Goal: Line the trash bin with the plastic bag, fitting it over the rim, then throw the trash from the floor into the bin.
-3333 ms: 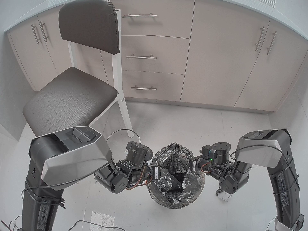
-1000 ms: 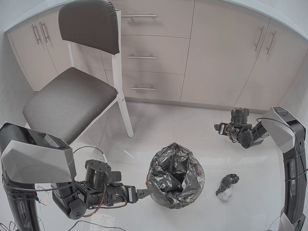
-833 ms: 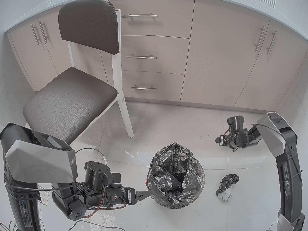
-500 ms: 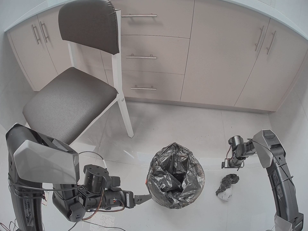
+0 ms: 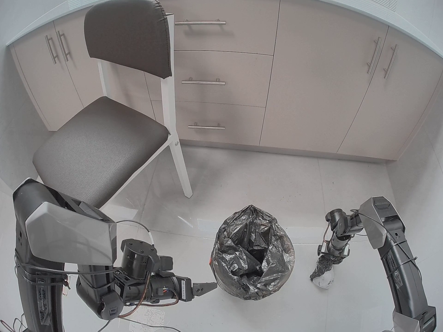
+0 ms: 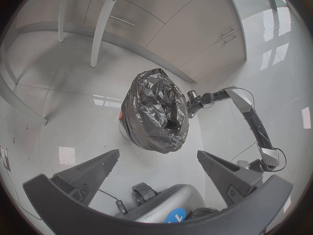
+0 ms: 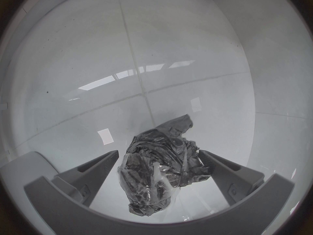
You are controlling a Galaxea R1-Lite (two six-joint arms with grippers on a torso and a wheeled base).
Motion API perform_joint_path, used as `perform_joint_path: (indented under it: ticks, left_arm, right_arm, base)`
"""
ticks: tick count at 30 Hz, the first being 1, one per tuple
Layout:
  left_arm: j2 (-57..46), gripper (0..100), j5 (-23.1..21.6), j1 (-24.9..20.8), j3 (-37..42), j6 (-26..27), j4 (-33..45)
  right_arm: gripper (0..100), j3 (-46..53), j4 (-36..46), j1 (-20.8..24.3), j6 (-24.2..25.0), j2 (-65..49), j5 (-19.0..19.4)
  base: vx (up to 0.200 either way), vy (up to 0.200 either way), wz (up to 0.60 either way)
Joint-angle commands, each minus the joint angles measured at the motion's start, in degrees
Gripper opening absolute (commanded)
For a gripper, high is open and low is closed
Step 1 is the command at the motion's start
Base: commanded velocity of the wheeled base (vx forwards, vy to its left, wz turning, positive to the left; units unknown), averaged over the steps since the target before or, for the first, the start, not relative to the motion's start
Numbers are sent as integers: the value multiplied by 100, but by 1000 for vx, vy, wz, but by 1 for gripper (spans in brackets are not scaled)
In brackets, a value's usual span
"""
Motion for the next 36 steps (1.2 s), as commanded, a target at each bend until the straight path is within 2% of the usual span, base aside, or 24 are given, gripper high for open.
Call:
perform_joint_path:
  ticks: [1, 14, 19, 25, 30, 36]
  left_arm:
    - [30, 100, 5, -8, 0, -2, -5]
    - [74, 100, 23, -16, 0, 51, -23]
    - [74, 100, 23, -16, 0, 51, -23]
    - [74, 100, 23, -16, 0, 51, -23]
    - [74, 100, 23, -16, 0, 51, -23]
    - [82, 100, 31, -16, 0, 60, -23]
  right_arm:
    - [100, -1, 37, 23, 34, 33, 6]
    - [100, -1, 28, 111, -45, 33, 76]
    - [100, -1, 2, 120, -248, 33, 260]
    - [100, -1, 46, 216, -265, 33, 252]
    - [100, -1, 37, 234, -573, 33, 199]
    - [100, -1, 46, 252, -687, 33, 199]
  base:
    - [0, 0, 0]
    - [0, 0, 0]
    - [0, 0, 0]
    - [0, 0, 0]
    - [0, 0, 0]
    - [0, 0, 0]
